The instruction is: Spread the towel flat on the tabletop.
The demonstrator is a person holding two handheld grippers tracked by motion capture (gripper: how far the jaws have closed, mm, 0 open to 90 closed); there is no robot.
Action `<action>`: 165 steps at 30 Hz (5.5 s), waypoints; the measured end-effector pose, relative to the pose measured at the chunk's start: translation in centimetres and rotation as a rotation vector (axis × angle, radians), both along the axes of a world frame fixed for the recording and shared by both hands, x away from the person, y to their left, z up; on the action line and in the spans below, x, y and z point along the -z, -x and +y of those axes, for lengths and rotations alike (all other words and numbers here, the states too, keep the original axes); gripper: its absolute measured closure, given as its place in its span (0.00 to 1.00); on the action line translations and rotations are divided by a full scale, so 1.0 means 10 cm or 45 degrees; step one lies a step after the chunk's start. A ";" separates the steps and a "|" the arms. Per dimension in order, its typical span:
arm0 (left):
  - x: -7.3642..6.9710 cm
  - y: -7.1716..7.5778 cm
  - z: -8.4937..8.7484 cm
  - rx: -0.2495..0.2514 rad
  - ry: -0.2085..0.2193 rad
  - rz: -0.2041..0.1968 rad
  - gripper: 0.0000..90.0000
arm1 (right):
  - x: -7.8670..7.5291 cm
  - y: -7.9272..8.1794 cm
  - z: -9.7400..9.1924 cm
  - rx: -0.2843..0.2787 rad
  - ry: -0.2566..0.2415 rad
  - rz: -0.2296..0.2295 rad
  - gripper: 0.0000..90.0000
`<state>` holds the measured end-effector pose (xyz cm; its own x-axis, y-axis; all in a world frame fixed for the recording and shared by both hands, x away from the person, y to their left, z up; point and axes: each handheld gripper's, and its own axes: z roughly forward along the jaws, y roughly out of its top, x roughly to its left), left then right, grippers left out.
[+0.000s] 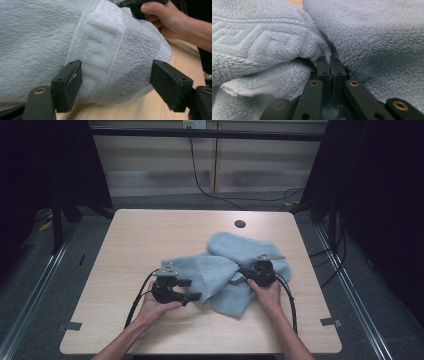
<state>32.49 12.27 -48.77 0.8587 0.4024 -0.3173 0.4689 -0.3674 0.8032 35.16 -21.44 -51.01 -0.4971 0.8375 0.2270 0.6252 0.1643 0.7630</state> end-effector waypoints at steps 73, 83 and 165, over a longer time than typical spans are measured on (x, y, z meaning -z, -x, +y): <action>0.10 -0.14 0.86 -0.109 -0.148 0.051 0.94 | -0.36 1.32 -0.21 -0.260 -0.024 -0.033 0.87; 0.09 0.61 1.21 -0.022 -0.100 0.101 0.93 | -0.34 1.91 -0.16 -0.324 -0.031 0.002 0.77; 0.16 0.39 0.99 -0.168 -0.280 -0.054 0.92 | -0.09 1.00 0.01 -0.285 0.256 -0.028 0.92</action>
